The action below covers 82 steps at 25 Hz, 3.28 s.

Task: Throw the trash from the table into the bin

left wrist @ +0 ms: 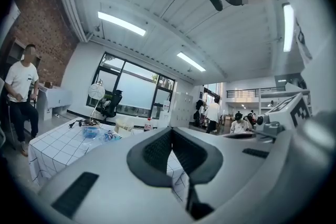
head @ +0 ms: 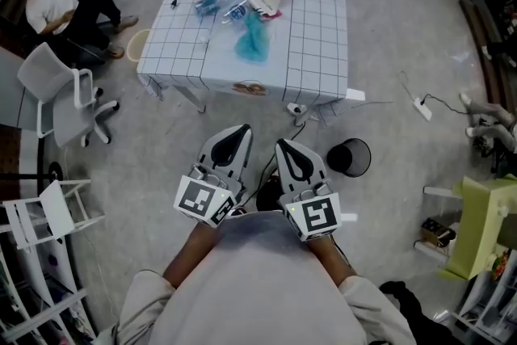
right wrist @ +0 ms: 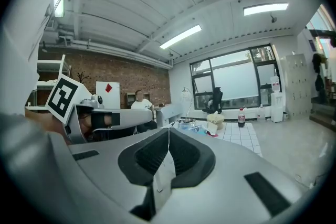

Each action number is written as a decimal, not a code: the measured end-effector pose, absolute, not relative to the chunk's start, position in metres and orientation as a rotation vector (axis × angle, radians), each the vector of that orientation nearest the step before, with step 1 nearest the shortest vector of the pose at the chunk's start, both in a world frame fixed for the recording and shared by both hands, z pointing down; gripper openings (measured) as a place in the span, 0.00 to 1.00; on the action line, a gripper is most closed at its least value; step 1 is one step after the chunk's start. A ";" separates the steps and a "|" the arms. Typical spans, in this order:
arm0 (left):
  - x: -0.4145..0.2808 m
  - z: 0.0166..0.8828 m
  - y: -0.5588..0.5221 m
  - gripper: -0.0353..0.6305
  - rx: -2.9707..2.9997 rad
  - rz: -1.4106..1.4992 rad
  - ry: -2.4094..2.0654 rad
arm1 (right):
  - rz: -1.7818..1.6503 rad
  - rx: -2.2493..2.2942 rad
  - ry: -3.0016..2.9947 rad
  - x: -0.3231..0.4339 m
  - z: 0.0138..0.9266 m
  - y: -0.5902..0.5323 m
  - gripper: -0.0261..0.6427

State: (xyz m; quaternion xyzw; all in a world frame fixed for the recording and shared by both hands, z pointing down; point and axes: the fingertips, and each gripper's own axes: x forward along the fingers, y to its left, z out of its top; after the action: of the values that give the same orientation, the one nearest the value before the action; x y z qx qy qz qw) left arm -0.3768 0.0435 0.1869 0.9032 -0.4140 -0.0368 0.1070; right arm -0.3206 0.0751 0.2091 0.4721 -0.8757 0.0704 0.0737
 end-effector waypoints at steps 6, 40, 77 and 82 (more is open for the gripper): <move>-0.350 0.180 0.001 0.06 2.670 -0.105 -1.256 | 0.207 1.401 -2.656 -0.291 0.207 0.031 0.07; -0.417 0.195 -0.265 0.06 2.774 -0.108 -1.116 | 0.221 1.595 -2.523 -0.362 0.224 -0.233 0.07; -0.414 0.262 -0.315 0.06 2.697 -0.006 -0.986 | 0.454 1.162 -2.201 -0.381 0.375 -0.320 0.49; -0.416 0.266 -0.317 0.06 2.688 0.000 -0.985 | 0.504 1.103 -2.151 -0.379 0.402 -0.328 0.50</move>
State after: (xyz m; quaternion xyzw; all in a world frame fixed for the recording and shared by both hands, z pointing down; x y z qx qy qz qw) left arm -0.4155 -0.3172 0.2660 0.9299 -0.3406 0.0001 0.1391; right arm -0.3786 -0.3279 0.4021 0.4217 -0.8224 0.1928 0.3297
